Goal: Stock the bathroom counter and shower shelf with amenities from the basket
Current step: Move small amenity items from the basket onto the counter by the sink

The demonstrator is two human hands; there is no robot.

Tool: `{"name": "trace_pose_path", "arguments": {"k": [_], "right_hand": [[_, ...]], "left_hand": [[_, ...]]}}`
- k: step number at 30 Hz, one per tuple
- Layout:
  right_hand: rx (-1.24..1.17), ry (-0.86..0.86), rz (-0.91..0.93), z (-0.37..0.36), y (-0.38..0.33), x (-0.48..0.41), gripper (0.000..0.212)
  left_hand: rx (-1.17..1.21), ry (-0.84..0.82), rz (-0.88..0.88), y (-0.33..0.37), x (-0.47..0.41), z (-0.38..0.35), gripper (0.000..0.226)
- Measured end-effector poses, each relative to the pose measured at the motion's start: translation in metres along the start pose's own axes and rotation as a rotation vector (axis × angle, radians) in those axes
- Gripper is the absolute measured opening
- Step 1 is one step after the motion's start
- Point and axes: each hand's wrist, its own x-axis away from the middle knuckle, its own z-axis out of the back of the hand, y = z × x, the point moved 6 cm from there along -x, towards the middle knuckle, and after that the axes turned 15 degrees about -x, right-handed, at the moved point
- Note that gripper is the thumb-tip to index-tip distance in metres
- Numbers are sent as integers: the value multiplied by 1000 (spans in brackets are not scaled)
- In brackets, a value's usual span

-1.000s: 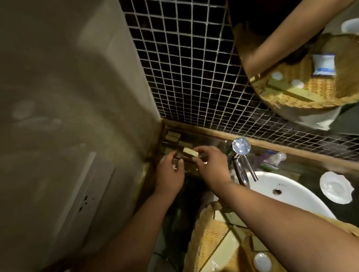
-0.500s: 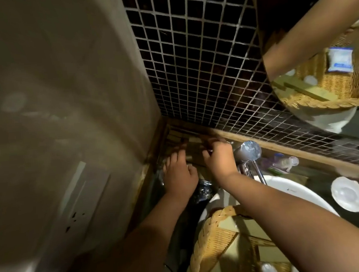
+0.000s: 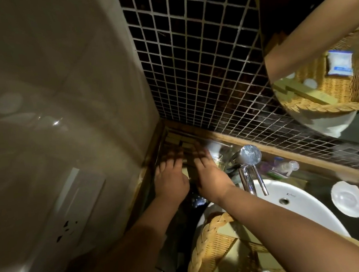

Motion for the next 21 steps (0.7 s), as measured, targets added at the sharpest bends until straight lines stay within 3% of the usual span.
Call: {"name": "trace_pose_path", "arguments": {"k": [15,21], "right_hand": [[67,78,-115,-14,-13,-17,72],[156,77,-63,-10,-14,-19,72]], "left_hand": [[-264,17,-116,-9,-13,5,61],[-300,-18,-146,-12,-12,-2,63]]}}
